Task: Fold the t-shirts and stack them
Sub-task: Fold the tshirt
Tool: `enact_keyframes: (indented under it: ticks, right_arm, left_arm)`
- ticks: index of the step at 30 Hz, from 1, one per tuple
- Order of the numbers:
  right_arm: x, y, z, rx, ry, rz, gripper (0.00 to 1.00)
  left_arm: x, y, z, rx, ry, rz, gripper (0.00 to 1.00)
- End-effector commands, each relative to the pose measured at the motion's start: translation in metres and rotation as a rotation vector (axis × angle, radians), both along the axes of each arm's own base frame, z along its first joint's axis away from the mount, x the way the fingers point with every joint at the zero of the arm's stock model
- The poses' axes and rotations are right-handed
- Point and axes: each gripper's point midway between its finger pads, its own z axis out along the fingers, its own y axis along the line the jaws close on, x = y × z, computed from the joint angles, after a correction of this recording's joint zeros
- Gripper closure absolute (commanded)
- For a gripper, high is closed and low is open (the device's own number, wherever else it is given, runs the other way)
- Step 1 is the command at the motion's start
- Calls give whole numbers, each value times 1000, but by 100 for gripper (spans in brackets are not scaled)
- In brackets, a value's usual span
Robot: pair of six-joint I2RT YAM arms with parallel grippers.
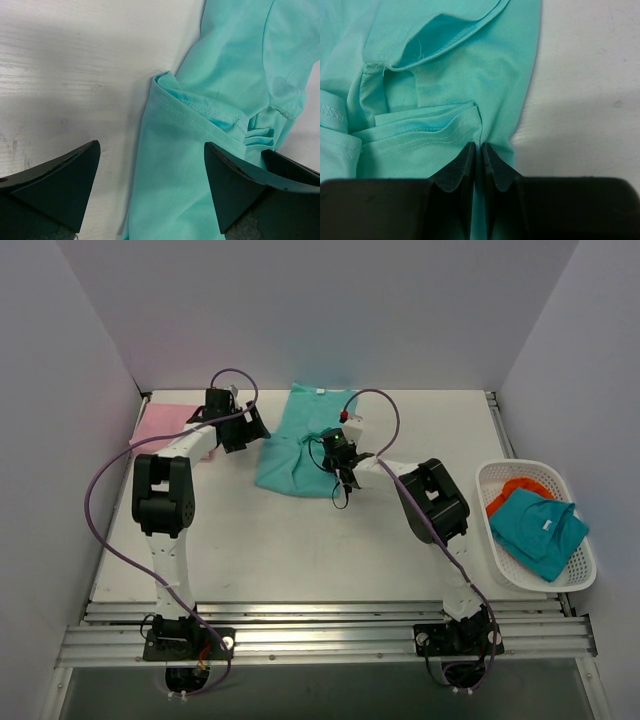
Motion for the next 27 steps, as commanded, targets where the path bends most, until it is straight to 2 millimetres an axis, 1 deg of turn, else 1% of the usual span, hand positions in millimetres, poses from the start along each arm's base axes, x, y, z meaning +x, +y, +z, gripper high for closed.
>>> enact_keyframes:
  ticks: [1,4,6,10,12,16,19,21,23,25,27]
  right_arm:
    - [1,1,8,-30,-2,-10,93]
    - [-3,-5,12,-52,7,-37,88]
    - [-5,-8,18,-59,4,-45,87]
    - [-8,-11,24,-65,-5,-50,90]
    - [-8,-12,25,-65,-6,-48,92]
    - [-10,-10,22,-66,-1,-46,94]
    - [-11,-9,24,-64,-3,-44,95]
    - [-12,-8,25,-68,-2,-46,93]
    - [-13,-11,26,-77,-1,-59,88]
    - [-13,-11,28,-77,-1,-59,86]
    - [-14,-11,28,-79,0,-61,82]
  left_arm:
    - [13,0,15,-24,-59,-2,6]
    - [14,-1,14,-26,-57,-4,6]
    - [13,0,13,-27,-53,-3,6]
    - [13,0,13,-27,-53,-3,6]
    - [13,0,12,-27,-52,-3,6]
    - [12,0,12,-25,-51,-4,6]
    - [12,0,12,-25,-51,-4,6]
    - [12,0,12,-25,-49,-4,6]
    - [12,0,11,-25,-48,-4,6]
    - [12,0,11,-25,-49,-4,6]
    - [12,0,11,-25,-49,-4,6]
